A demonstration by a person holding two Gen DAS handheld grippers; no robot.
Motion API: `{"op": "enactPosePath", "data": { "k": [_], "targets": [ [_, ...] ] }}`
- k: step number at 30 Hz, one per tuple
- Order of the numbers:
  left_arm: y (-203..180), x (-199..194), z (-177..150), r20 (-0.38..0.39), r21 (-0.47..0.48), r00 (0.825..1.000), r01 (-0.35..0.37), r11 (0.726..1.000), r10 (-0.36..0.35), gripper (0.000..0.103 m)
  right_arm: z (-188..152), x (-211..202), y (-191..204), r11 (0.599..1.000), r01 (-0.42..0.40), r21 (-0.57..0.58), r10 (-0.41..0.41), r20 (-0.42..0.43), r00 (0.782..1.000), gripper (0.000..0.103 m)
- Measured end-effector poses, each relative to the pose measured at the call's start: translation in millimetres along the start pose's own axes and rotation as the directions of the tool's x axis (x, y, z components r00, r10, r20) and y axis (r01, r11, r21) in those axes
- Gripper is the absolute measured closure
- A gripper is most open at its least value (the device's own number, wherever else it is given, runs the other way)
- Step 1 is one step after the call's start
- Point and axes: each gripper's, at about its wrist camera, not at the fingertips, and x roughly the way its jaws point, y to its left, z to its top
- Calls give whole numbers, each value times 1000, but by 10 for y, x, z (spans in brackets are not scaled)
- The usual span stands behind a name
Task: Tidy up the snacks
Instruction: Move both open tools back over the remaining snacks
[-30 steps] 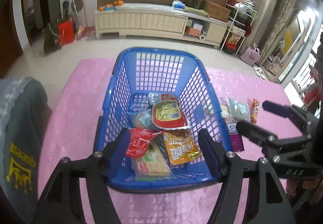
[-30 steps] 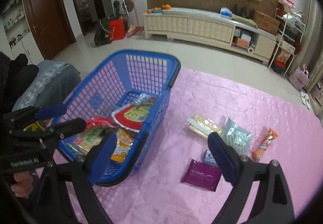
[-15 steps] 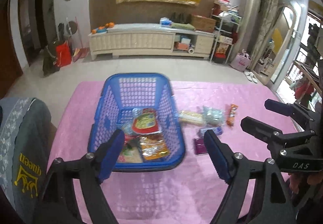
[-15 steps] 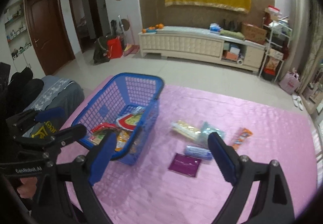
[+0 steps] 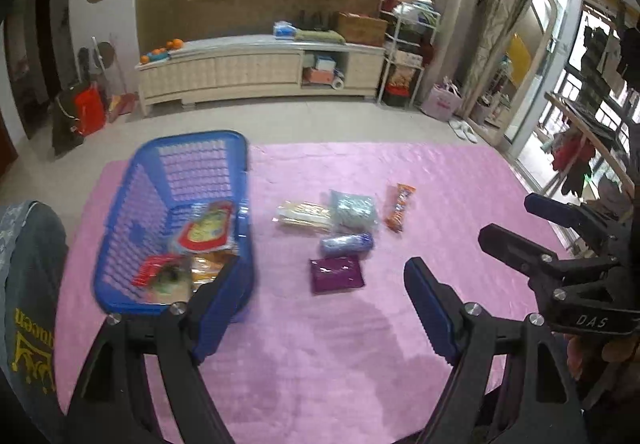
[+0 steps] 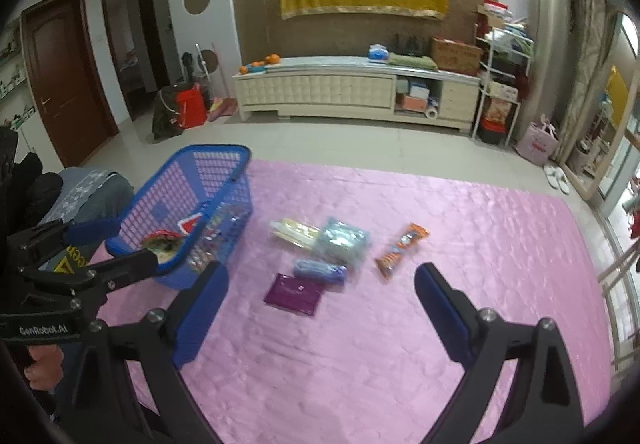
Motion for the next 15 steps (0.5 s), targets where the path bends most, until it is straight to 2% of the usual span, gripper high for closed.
{"op": "enactPosePath", "data": {
  "k": [4,10,15],
  "targets": [
    [-237,266,-5,-38,48,999,-13,999,15,24,-89,78,-237,1000,4,31,-3,-24,1000,7],
    [-382,642,-17,-102,39,995,8,999,-4,24,-199,294,-522,999,8,47,-5,-66,998,7],
    [-434,1066,-55,-171,47,985,-18,999,25,24,-274,587,-731,998,10,63,-3,-105,994,7]
  ]
}}
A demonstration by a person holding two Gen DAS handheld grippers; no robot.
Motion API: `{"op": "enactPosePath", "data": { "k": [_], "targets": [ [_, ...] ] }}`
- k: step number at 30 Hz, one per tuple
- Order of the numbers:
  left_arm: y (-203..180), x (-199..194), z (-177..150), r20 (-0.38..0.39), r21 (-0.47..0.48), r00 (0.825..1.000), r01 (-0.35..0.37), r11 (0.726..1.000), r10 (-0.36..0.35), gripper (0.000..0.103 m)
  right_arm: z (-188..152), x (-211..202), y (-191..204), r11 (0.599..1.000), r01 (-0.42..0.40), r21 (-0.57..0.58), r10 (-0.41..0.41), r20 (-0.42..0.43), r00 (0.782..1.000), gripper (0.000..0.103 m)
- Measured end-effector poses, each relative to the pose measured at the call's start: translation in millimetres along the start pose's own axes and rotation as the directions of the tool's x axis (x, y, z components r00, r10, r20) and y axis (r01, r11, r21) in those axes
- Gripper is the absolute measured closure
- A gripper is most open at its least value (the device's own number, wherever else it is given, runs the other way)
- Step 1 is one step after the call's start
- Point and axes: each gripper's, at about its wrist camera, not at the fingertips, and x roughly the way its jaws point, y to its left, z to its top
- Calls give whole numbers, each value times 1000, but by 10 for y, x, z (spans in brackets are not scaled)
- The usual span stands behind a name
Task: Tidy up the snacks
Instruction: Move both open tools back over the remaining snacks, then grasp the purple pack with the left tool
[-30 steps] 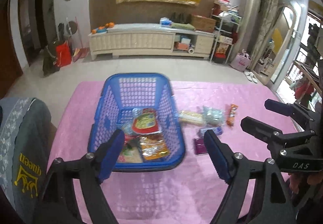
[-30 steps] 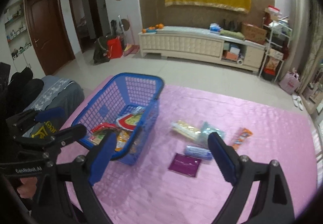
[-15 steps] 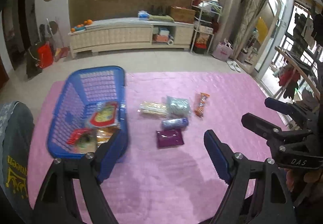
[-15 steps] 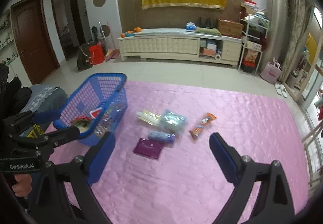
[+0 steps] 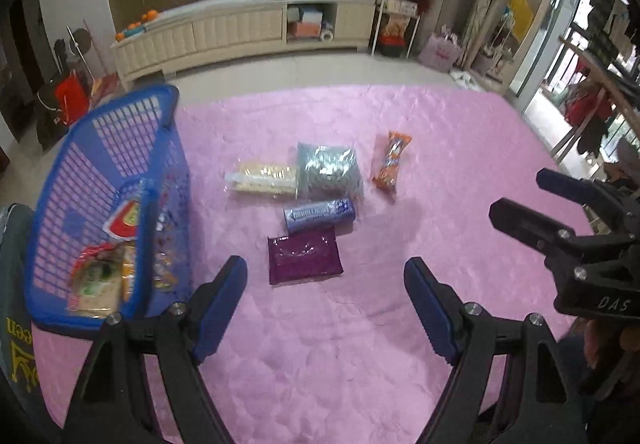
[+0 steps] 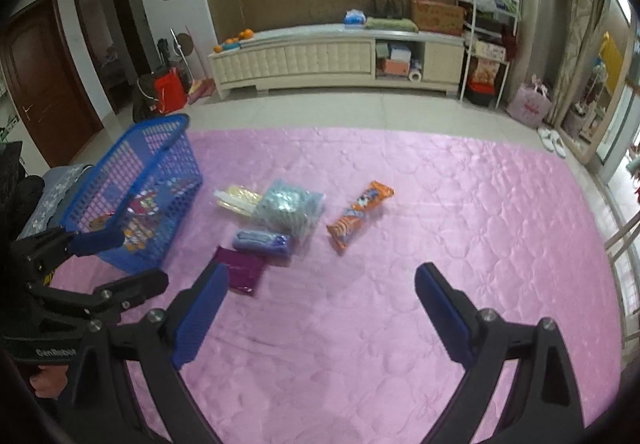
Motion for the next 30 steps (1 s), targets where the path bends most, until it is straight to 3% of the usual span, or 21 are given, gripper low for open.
{"op": "enactPosePath", "data": {
  "k": [7,16,24,30],
  "targets": [
    [80,625,28,-98,-30,995,-26,999,23,24,-9,622,-141,1000,-7,-7,7,-79,997,7],
    [255,1139,36,-177,-35,984,-39,999,32,24,-109,1198,-154,1000,10,4,-10,-132,991,6],
    [278,1451,80,-232,-49,972,32,998,-42,24,-141,1342,-243,1000,26,10,-24,-145,989,7],
    [179,1504,53,-233,9,972,10,1000,-8,24,-186,1381,-268,999,46,-2,-46,-158,986,7]
  ]
}}
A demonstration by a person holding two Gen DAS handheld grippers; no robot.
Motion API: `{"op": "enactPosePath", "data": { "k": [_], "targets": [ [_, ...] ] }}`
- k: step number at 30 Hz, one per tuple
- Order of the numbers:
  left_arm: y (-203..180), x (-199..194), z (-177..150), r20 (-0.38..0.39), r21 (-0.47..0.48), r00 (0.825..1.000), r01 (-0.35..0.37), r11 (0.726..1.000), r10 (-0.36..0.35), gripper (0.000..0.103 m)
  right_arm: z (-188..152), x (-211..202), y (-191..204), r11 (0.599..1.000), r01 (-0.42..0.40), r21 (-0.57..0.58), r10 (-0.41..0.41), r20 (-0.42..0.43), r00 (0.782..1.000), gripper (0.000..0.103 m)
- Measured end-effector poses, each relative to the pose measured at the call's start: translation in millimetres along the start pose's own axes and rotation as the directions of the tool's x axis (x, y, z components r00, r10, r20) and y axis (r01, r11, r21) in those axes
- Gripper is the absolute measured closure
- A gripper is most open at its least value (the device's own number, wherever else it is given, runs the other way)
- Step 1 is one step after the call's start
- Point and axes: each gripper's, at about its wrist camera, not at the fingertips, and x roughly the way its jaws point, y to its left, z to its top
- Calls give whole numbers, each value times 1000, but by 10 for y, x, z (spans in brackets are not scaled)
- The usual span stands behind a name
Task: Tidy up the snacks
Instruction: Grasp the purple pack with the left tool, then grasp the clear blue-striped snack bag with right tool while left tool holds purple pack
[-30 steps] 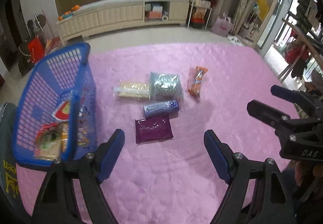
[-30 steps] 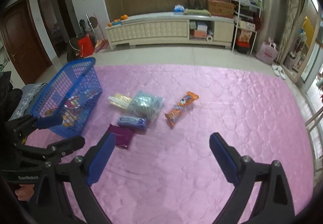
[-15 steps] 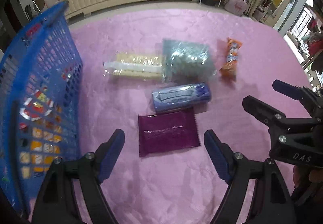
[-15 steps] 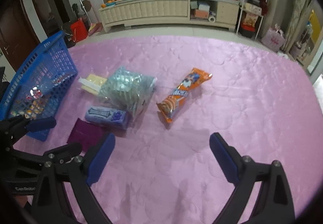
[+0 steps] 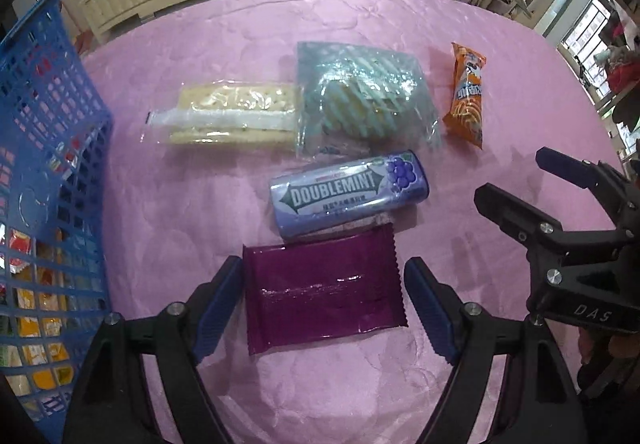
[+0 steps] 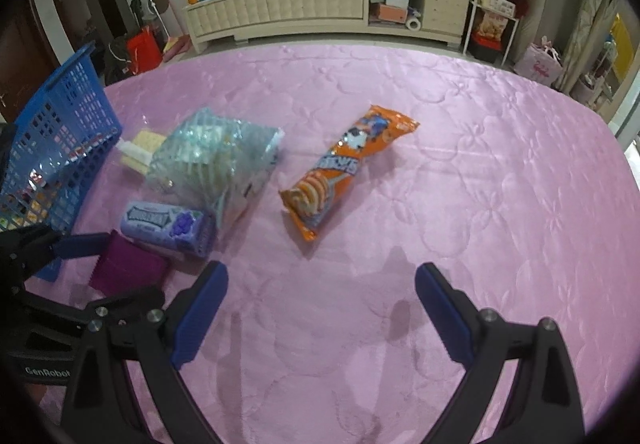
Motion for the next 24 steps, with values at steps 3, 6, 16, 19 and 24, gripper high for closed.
{"op": "enactPosePath", "data": {
  "k": [3,6,16,19,24],
  "targets": [
    [-38,13,-19,2,2,1000,-14,1000,14,24,23,8,-34,1000,-7,4,7,2,1000,7],
    [-142,57,-45,-3,39,998,-60,997,61,24,41,-25,-66,1000,-26,17,25,7,1000,6],
    [-268,34,-197,16,-6,998,-65,998,66,42,106,-18,-72,1000,-29,-1,29,7,1000,6],
    [-228,-48,-226,32,-18,998,-60,998,60,43,126,-2,-54,999,-32,-3,32,3,999,6],
    [-165,-357,-223,116,-48,992,-40,998,46,44,215,-48,-21,998,-67,7,67,21,998,6]
  ]
}}
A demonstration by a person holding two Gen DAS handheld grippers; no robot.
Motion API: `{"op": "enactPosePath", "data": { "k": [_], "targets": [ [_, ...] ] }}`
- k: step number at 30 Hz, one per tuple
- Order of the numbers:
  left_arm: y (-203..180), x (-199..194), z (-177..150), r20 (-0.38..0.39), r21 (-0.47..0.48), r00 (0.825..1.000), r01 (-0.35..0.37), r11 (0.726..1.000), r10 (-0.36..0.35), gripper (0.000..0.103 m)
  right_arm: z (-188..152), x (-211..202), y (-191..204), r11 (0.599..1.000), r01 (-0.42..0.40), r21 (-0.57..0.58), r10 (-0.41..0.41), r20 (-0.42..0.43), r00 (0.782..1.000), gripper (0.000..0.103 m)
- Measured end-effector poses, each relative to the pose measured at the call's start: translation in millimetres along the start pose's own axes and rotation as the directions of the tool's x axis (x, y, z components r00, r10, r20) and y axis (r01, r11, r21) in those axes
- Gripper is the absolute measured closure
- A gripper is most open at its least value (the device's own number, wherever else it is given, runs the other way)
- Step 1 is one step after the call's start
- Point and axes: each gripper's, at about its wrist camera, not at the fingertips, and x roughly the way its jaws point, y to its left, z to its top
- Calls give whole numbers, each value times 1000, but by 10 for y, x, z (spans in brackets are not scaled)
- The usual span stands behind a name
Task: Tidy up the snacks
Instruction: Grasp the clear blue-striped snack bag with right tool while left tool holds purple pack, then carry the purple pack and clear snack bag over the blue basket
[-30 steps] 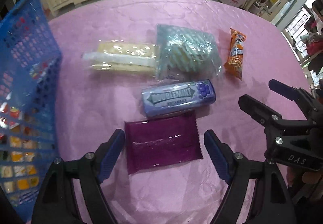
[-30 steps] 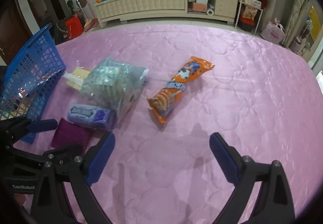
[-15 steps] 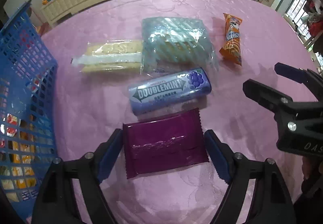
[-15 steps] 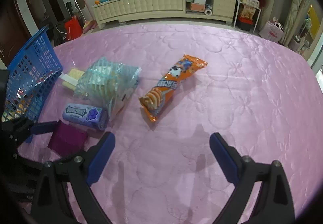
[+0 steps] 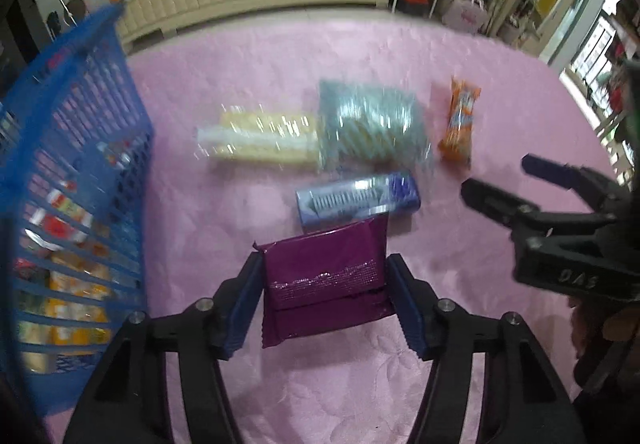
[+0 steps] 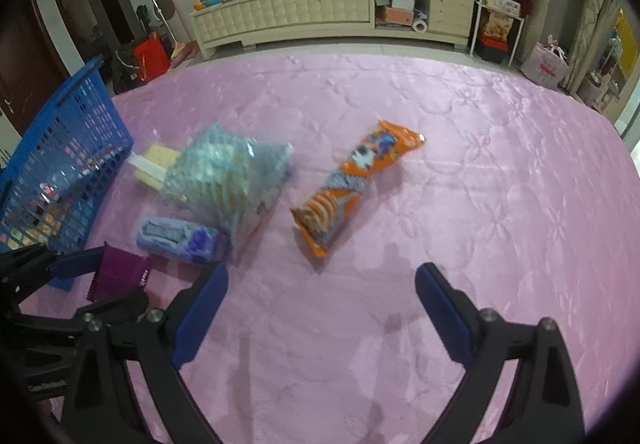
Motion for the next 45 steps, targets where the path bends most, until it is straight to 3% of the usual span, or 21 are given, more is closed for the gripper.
{"op": "enactPosePath", "data": {
  "k": [5,11,14,16,18,21,25,26,31,37,45],
  "targets": [
    [21,-134,88,56,-11,998,-19,1000,20,44,157,-29,155,997,-50,-54,53,45,998,6],
    [147,-51,171,86,-5,993,-84,996,84,44,334,102,347,977,-80,-197,82,6,997,6],
    [199,-26,211,90,-11,991,-96,995,96,44,408,218,460,941,-44,-337,42,-12,999,6],
    [217,-5,205,88,-7,991,-101,995,101,44,440,297,514,920,-59,-387,57,-19,998,6],
    [188,-3,220,89,-2,990,-111,994,111,44,437,356,520,910,-67,-409,64,-21,998,6],
    [204,32,272,77,13,990,-117,993,116,44,464,511,518,890,-173,-421,151,-85,985,6],
    [203,55,277,65,19,991,-118,993,116,44,510,642,580,850,-173,-497,157,-73,985,7],
    [206,65,274,61,19,991,-117,993,116,44,529,653,576,848,-177,-500,169,-62,984,8],
    [173,76,262,59,29,991,-119,992,118,44,517,697,625,802,-219,-556,226,-56,972,36],
    [96,-98,219,91,32,990,-114,993,110,44,426,525,540,830,-175,-530,179,-44,983,40],
    [-43,-417,120,144,58,985,-106,993,96,44,159,-82,467,861,-149,-486,164,-12,986,40]
  ]
}}
